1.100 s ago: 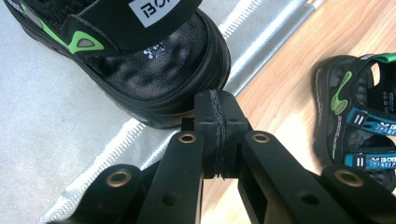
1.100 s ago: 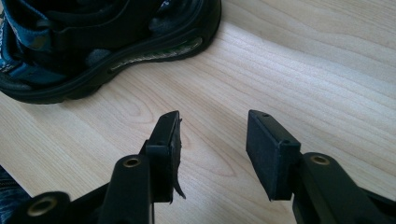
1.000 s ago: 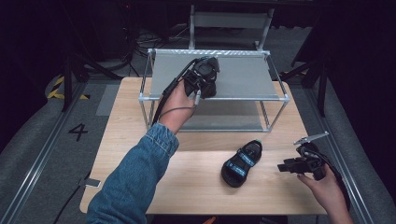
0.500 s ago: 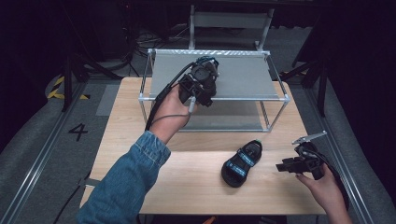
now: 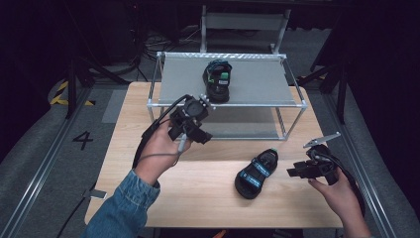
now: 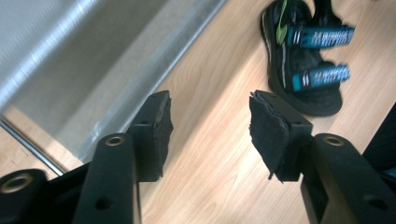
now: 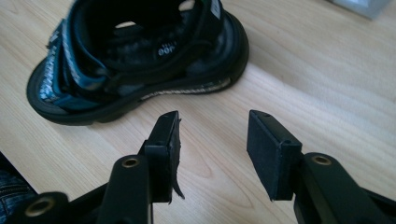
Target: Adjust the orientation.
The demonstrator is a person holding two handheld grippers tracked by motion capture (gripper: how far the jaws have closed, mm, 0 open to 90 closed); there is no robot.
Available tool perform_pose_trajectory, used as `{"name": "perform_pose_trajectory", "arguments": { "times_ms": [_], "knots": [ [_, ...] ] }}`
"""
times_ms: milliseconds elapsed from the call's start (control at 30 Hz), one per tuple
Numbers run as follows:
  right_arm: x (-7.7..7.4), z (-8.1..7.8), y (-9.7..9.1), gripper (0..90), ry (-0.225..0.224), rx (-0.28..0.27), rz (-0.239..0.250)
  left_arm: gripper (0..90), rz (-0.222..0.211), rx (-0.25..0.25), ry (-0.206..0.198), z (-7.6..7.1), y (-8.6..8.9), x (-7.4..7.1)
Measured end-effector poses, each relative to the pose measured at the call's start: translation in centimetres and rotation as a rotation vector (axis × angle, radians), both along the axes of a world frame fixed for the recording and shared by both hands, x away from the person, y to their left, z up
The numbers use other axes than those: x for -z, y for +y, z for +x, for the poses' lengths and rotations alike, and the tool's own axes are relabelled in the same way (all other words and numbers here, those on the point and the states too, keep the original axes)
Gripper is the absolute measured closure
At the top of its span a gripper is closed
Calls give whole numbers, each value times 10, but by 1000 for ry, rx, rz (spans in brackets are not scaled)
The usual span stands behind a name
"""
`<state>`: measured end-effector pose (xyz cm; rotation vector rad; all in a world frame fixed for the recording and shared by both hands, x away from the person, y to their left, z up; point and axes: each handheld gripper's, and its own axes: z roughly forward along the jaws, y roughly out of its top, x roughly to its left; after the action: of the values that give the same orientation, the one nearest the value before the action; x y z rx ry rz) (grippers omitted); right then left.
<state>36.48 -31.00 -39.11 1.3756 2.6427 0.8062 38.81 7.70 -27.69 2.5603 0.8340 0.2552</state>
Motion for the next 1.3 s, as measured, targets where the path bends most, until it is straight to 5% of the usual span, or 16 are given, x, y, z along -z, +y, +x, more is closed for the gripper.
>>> {"name": "perform_pose_trajectory", "arguments": {
  "times_ms": [200, 233, 467, 833, 1033, 1300],
  "knots": [
    [-18, 11, 17, 543, -22, -25, -23, 447, -20, -29, 13, -14, 16, 22],
    [-20, 13, 20, 543, -25, -32, -33, 446, -50, -43, 23, -16, 22, 28],
    [-28, 26, 35, 543, -12, -52, -37, 442, -94, -59, 54, -14, 49, 31],
    [-35, 49, 64, 526, -26, -79, -148, 437, -67, -104, 82, -7, 71, 39],
    [-29, 60, 76, 741, -6, -113, -261, 445, -66, -118, 88, -3, 82, 42],
    [-30, 50, 78, 857, -23, -132, -302, 453, -49, -119, 105, 1, 80, 47]
  ]
}}
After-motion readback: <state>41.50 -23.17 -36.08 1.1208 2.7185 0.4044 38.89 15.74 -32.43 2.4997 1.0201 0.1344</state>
